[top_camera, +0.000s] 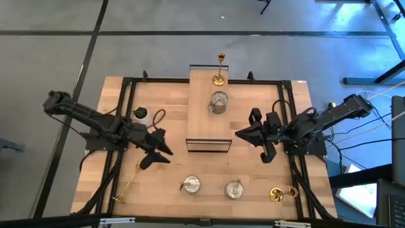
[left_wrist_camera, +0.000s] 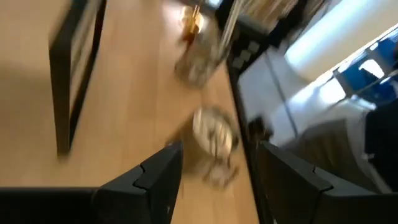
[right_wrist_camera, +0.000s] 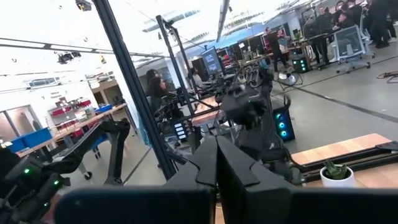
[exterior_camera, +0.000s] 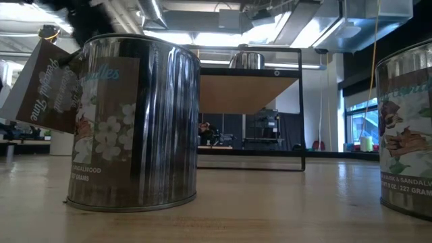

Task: Pick & Place candle stick holders
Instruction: Put the left gold candle holder on the shelf

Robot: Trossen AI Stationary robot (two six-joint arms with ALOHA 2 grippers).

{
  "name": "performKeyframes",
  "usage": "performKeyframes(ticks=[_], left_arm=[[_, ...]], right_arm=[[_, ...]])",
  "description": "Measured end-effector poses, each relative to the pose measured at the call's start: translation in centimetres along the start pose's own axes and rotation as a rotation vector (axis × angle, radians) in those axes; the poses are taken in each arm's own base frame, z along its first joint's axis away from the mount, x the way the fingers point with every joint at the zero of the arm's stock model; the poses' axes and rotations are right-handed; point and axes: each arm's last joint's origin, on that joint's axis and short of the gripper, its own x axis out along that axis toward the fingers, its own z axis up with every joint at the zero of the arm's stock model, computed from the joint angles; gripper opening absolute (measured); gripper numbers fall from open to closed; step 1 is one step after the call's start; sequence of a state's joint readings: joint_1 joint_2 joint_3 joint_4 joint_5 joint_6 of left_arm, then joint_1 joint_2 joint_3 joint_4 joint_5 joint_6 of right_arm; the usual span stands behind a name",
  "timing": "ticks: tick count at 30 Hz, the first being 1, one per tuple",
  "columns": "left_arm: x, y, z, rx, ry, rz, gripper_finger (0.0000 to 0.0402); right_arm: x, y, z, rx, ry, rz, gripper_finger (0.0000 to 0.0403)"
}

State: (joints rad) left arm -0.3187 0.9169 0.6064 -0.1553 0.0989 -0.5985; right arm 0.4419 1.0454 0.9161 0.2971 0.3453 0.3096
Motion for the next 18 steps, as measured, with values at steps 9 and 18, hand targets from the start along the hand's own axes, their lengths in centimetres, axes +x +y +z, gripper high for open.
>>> performKeyframes(ticks=[9, 18], left_arm=[[-0.5, 0.7, -3.3, -0.154, 0.320, 0.136, 0.0201], [-0.7, 0.7, -3.8, -0.327, 0.406, 0.113, 0.0202]], right_arm=[[0.0, -0.2, -0.3, -0.013, 0.030, -0.016, 0.0003], [0.1, -0.6, -0.6, -0.013, 0.066, -0.040, 0.0003]])
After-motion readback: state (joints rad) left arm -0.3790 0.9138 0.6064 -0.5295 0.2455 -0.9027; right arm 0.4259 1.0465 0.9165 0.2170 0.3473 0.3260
